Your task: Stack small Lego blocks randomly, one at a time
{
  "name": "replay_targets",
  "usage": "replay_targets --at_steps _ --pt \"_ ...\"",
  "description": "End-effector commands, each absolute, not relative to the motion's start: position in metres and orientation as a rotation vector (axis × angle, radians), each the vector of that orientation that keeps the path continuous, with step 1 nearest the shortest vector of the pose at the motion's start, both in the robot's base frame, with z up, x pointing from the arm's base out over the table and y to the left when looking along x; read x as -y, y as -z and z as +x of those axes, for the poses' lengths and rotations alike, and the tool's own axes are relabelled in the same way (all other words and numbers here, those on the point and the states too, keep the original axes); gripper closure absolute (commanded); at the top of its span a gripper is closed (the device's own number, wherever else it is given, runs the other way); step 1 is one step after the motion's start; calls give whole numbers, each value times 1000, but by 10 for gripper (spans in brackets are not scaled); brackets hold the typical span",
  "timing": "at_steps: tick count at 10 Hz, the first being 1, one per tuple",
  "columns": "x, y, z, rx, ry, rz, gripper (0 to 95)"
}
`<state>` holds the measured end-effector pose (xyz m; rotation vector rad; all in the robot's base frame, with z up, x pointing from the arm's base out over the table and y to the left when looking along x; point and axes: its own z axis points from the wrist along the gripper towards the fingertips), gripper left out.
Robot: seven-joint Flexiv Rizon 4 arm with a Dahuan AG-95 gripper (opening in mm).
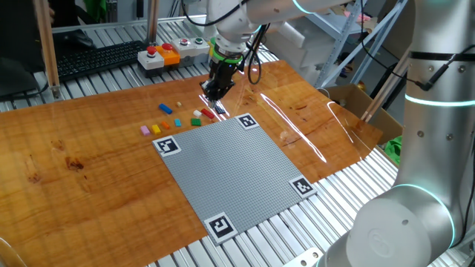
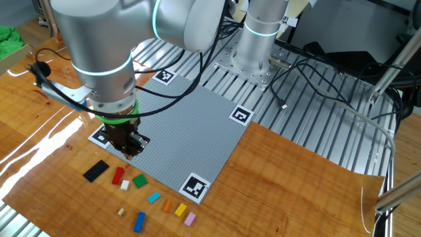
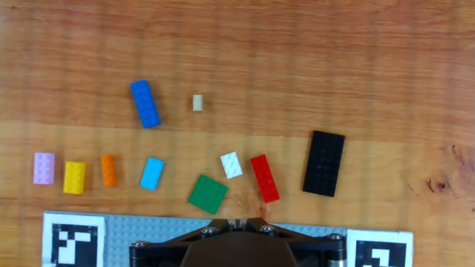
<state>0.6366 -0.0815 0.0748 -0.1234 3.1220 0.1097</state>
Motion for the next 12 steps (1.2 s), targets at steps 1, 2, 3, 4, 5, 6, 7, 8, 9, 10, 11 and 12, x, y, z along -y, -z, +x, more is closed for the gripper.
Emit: replay_targets --at_steps 1,2,3,4,5,6,7,8,9,10,11,12 --pt "82 -75 638 -3121 -104 -129 950" --pt "83 -75 638 -3121 -105 -130 950" --pt "83 -75 638 -3118 -116 -153 950" --pt "83 -75 638 -3121 -125 -201 950" --pt "83 -75 638 -3131 -119 -211 950" --pt "83 -75 638 -3142 -59 -193 950" --pt "83 -75 638 -3135 -54 -170 950" --pt "83 -75 638 -3134 -51 -132 950" --pt "83 -75 638 -3146 -51 -99 950" --pt "83 -75 638 -3160 -56 -62 950" --pt "83 -75 638 -3158 -57 -58 950" --pt "83 -75 638 -3160 -56 -41 950"
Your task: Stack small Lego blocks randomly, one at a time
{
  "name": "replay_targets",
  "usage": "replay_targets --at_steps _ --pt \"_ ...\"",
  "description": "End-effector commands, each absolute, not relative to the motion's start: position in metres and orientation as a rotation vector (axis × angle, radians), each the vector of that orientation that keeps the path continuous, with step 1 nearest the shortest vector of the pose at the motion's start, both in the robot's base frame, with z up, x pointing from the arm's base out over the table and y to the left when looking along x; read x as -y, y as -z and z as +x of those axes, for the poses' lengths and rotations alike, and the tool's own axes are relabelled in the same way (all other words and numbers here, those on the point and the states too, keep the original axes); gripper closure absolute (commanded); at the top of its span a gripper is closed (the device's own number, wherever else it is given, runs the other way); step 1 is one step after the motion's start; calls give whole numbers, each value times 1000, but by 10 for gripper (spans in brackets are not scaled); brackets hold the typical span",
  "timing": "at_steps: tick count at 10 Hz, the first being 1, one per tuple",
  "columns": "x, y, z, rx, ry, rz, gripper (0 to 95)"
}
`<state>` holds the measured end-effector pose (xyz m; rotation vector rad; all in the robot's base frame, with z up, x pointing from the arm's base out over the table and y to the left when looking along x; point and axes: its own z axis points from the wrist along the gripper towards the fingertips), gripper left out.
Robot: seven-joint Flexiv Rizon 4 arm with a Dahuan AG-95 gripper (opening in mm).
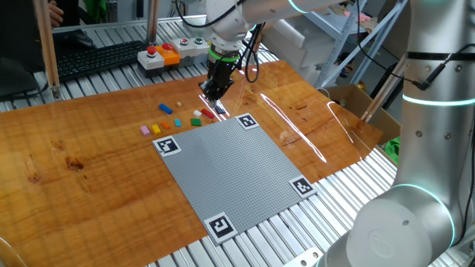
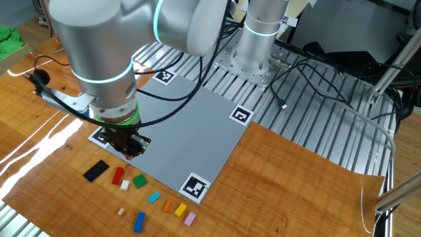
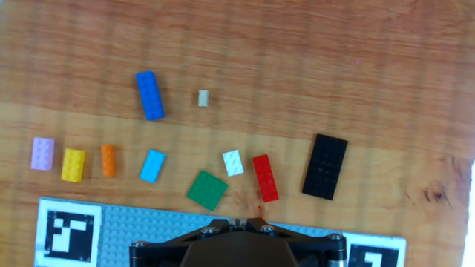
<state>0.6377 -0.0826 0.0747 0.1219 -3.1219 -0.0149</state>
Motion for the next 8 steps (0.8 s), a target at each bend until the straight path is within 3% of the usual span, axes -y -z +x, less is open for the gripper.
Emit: replay_targets --at_steps 1,8 --pt "83 -75 638 3104 58 25 950" --pt "83 -75 638 3035 69 -57 950"
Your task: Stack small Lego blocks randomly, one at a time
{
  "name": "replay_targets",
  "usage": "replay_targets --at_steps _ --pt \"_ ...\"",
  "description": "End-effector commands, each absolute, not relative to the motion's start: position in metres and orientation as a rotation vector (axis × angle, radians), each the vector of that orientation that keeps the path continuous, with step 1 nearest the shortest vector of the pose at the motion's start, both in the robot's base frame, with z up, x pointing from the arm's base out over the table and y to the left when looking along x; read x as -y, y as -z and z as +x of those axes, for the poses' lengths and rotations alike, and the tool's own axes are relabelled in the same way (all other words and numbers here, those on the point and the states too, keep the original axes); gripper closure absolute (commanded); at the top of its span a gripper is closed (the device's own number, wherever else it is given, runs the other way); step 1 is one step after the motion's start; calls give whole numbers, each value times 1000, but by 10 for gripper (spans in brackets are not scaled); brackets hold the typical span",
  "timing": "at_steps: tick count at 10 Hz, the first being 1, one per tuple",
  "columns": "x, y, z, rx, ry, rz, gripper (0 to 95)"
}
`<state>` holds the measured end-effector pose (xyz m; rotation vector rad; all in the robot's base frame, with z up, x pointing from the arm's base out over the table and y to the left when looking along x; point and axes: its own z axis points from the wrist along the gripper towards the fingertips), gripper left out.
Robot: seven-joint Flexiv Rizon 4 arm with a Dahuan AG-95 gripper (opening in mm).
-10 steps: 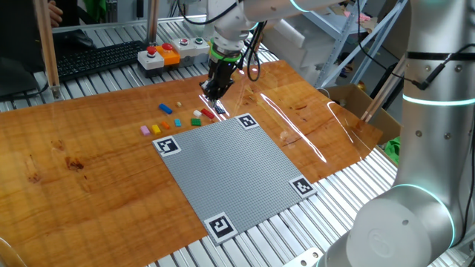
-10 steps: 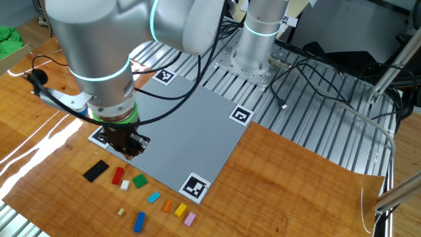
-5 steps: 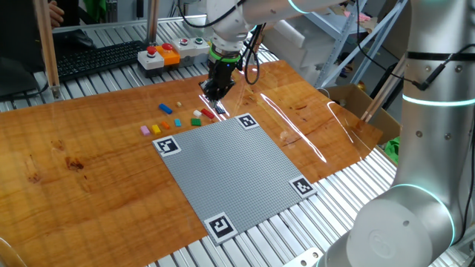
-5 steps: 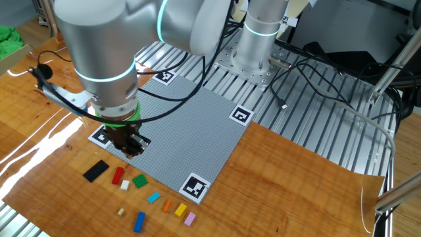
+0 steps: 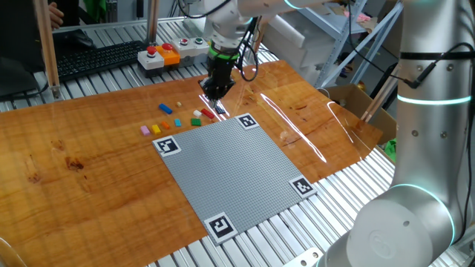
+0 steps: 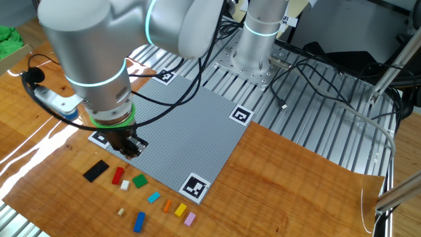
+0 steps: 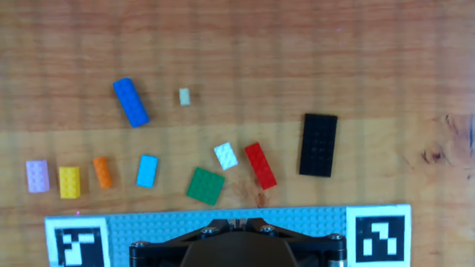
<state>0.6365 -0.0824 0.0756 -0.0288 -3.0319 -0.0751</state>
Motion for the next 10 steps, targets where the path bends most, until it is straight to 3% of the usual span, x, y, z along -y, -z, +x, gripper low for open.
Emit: replay_targets --at_steps 1,2,10 --pt "83 -75 638 3035 67 -56 760" --pt "83 -72 639 3044 65 -63 570" --pt "99 -37 664 3073 52 78 570"
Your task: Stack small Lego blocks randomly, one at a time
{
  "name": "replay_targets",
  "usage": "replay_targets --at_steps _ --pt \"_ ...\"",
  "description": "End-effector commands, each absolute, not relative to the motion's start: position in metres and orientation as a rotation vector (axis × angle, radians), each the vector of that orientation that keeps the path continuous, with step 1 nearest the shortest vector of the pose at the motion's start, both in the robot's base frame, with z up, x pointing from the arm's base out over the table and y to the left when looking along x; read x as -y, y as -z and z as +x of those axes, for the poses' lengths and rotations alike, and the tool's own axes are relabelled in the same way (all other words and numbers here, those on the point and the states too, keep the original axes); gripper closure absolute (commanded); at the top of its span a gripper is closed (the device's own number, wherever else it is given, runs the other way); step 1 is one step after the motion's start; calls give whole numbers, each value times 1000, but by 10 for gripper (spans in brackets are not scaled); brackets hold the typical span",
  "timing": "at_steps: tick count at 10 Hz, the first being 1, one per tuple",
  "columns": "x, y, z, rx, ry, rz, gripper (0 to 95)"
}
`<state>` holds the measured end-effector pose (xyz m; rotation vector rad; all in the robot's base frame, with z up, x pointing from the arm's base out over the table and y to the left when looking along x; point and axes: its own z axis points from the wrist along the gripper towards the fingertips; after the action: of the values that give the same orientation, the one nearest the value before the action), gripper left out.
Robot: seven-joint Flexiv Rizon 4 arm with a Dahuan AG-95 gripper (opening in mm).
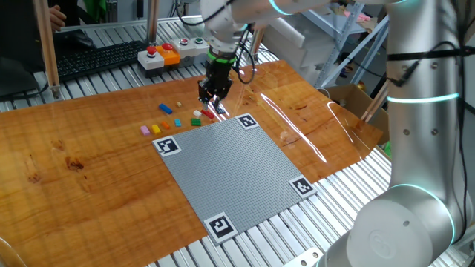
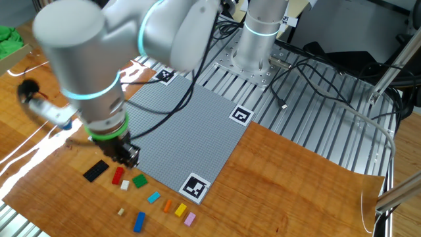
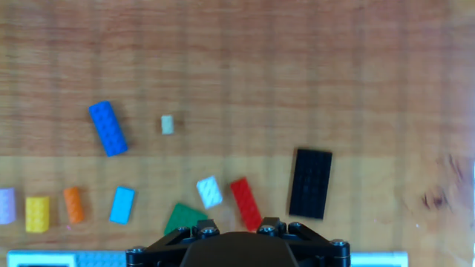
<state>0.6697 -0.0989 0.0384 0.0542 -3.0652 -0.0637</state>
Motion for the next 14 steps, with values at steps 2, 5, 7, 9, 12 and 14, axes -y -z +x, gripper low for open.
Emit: replay_targets --at_steps 2,5,7,9,12,14 --pt "100 -35 665 3073 45 104 570" --pt "102 -26 665 3073 31 147 570" --pt "103 -22 666 3076 29 158 570" --pt "104 -19 666 3079 30 165 570" --pt "106 -9 666 3084 28 187 570" --pt "108 -4 666 3089 27 189 570"
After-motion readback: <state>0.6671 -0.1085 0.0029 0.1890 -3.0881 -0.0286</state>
